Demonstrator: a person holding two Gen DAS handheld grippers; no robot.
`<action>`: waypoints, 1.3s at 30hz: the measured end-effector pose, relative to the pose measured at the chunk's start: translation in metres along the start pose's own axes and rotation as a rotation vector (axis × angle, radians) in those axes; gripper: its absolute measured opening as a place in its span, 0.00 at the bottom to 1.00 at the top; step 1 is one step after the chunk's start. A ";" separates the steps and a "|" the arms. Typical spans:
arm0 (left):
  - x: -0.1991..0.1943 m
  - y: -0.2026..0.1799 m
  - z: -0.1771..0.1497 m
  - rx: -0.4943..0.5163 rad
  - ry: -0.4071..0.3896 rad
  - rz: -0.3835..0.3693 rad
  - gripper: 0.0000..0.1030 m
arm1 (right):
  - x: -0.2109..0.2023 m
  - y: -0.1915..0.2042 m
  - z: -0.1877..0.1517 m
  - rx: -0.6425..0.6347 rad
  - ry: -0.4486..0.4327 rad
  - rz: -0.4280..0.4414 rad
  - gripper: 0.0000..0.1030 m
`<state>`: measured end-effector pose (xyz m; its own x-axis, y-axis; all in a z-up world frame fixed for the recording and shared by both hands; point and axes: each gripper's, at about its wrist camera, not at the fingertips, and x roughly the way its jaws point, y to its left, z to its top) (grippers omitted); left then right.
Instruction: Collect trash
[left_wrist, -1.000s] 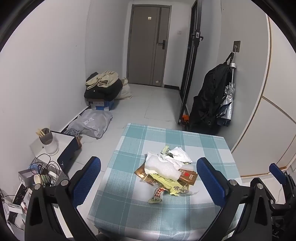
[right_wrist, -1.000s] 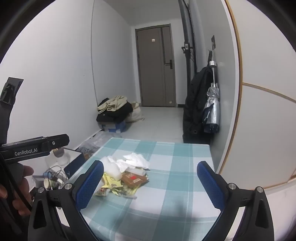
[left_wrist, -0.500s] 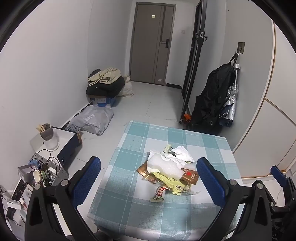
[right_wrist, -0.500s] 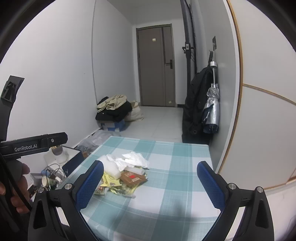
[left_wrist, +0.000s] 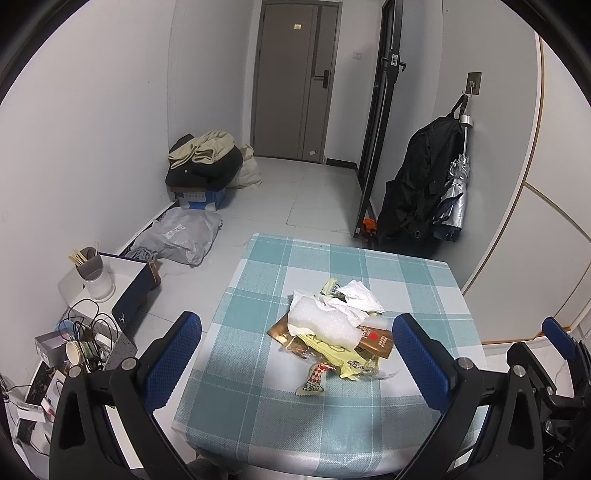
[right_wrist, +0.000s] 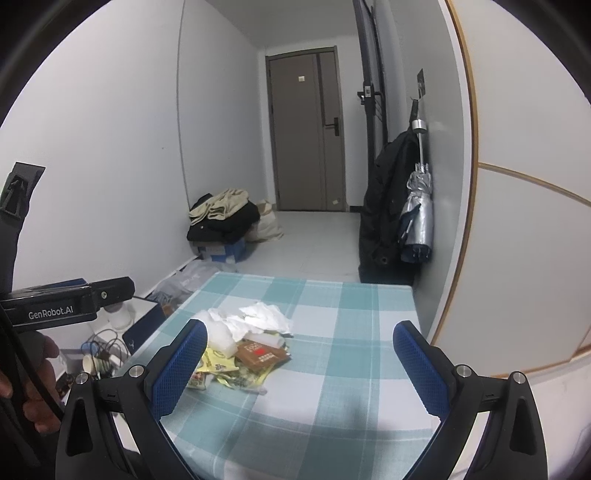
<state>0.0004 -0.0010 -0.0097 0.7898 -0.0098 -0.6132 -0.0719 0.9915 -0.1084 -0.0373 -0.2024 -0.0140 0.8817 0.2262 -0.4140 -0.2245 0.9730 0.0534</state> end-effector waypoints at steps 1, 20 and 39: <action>0.000 0.000 0.000 0.000 0.000 0.000 0.99 | -0.001 0.000 0.000 0.000 -0.001 0.001 0.99; 0.000 -0.002 -0.002 0.002 0.004 -0.010 0.99 | -0.001 0.000 0.001 -0.001 -0.001 -0.002 0.99; -0.004 0.000 -0.001 0.001 -0.002 -0.026 0.99 | -0.001 0.003 0.000 -0.013 0.002 0.009 0.99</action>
<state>-0.0033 -0.0008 -0.0079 0.7929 -0.0355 -0.6083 -0.0505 0.9910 -0.1236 -0.0387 -0.2000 -0.0141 0.8790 0.2345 -0.4151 -0.2377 0.9703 0.0447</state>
